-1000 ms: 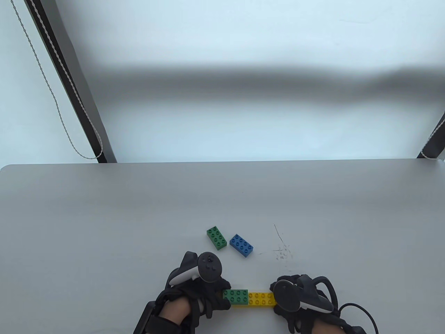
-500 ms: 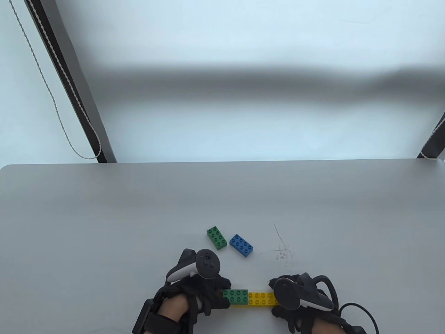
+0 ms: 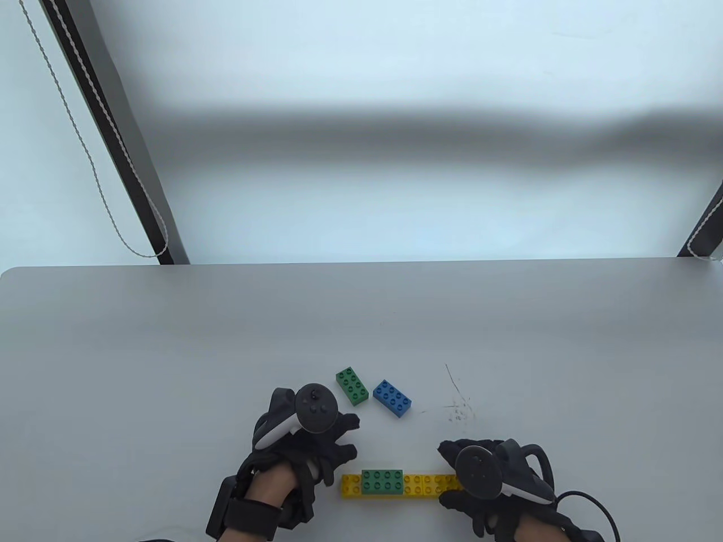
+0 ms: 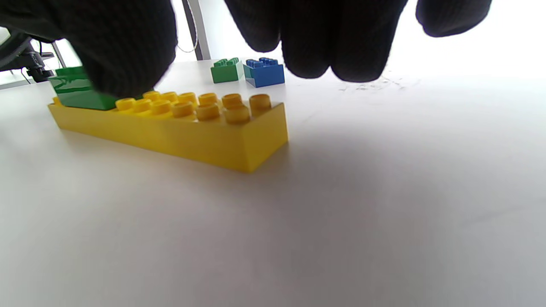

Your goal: Stack lego bricks

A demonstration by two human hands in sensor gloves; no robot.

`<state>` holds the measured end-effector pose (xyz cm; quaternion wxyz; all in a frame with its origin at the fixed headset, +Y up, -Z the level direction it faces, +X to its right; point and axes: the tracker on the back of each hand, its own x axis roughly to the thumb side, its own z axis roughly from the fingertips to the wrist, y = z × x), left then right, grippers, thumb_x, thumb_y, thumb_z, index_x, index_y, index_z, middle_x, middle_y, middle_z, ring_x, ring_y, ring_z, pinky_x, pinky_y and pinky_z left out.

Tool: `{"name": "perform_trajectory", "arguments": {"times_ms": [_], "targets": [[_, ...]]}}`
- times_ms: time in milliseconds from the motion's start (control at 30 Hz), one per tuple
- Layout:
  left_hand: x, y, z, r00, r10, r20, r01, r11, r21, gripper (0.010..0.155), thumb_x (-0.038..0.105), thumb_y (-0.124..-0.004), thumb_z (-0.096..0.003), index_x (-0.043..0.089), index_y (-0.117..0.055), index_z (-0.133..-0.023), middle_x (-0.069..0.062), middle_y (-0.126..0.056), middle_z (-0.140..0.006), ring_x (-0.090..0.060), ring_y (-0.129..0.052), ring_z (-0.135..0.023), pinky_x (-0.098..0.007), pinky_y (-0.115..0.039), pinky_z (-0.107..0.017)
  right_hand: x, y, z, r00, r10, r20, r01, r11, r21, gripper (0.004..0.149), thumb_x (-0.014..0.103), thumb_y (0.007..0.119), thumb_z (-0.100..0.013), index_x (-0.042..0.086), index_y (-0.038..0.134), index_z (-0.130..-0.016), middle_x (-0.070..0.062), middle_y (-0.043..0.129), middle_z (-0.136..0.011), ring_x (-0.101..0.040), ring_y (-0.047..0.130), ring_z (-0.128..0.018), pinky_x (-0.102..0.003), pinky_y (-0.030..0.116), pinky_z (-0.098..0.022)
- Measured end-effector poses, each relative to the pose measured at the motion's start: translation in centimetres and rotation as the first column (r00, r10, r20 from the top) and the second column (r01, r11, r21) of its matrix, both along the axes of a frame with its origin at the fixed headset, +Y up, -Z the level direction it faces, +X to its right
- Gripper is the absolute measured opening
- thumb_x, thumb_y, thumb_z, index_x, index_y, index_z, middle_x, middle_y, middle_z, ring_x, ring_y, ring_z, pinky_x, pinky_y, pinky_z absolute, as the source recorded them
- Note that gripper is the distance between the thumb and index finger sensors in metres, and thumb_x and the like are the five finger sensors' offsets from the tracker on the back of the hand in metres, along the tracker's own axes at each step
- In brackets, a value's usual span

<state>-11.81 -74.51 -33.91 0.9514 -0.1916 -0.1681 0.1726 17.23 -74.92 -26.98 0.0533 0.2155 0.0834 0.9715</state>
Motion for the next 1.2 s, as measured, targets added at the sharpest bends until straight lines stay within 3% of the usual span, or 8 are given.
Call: {"name": "perform_trajectory", "arguments": {"times_ms": [133, 300, 500, 900, 1200], "targets": [[0.2, 0.3, -1.7, 0.995, -0.09, -0.031, 0.093, 0.987, 0.13, 0.071, 0.042, -0.082, -0.0402, 0.031, -0.052, -0.103, -0.006, -0.05, -0.115, -0.035, -0.05, -0.103, -0.063, -0.052, -0.072, 0.3, 0.3, 0.0, 1.0, -0.015, 0.004, 0.015, 1.0, 0.012, 0.083, 0.054, 0.086, -0.03, 0.015, 0.058, -0.097, -0.015, 0.072, -0.097, -0.044, 0.079, -0.086, -0.069, 0.06, -0.063], [1.0, 0.3, -3.9, 0.972, -0.236, -0.007, 0.231, 0.947, 0.221, 0.076, 0.037, -0.084, -0.0401, 0.034, -0.042, -0.104, -0.003, -0.037, -0.116, -0.034, -0.041, -0.104, -0.062, -0.049, -0.073, 0.4, 0.4, 0.0, 1.0, -0.023, 0.003, 0.023, 1.0, 0.014, 0.083, 0.054, 0.086, -0.03, 0.015, 0.058, -0.097, -0.015, 0.072, -0.097, -0.044, 0.078, -0.086, -0.069, 0.06, -0.063], [2.8, -0.4, -5.5, 0.94, -0.34, 0.011, 0.329, 0.916, 0.231, 0.078, 0.026, -0.083, -0.041, 0.037, -0.037, -0.102, -0.001, -0.03, -0.116, -0.033, -0.037, -0.104, -0.062, -0.046, -0.074, 0.5, 0.3, 0.0, 0.999, -0.034, -0.006, 0.035, 0.999, 0.014, 0.082, 0.054, 0.086, -0.03, 0.015, 0.058, -0.097, -0.015, 0.072, -0.097, -0.044, 0.078, -0.086, -0.069, 0.059, -0.063], [4.9, -2.0, -8.1, 0.87, -0.493, -0.008, 0.485, 0.853, 0.192, 0.082, 0.02, -0.082, -0.0412, 0.046, -0.03, -0.099, 0.001, -0.027, -0.115, -0.033, -0.039, -0.104, -0.062, -0.045, -0.074, 0.7, 0.3, -0.2, 0.999, -0.04, -0.009, 0.04, 0.999, 0.002, 0.081, 0.053, 0.086, -0.031, 0.015, 0.058, -0.097, -0.015, 0.072, -0.097, -0.044, 0.078, -0.086, -0.07, 0.059, -0.063], [5.0, -2.8, -8.7, 0.839, -0.543, 0.014, 0.535, 0.831, 0.155, 0.073, 0.024, -0.082, -0.0414, 0.046, -0.041, -0.098, 0.0, -0.032, -0.116, -0.034, -0.041, -0.104, -0.062, -0.046, -0.074, 0.6, 0.2, -0.3, 0.999, -0.039, -0.023, 0.039, 0.999, -0.008, 0.08, 0.052, 0.086, -0.031, 0.015, 0.058, -0.097, -0.015, 0.072, -0.097, -0.044, 0.079, -0.086, -0.07, 0.059, -0.063]]}}
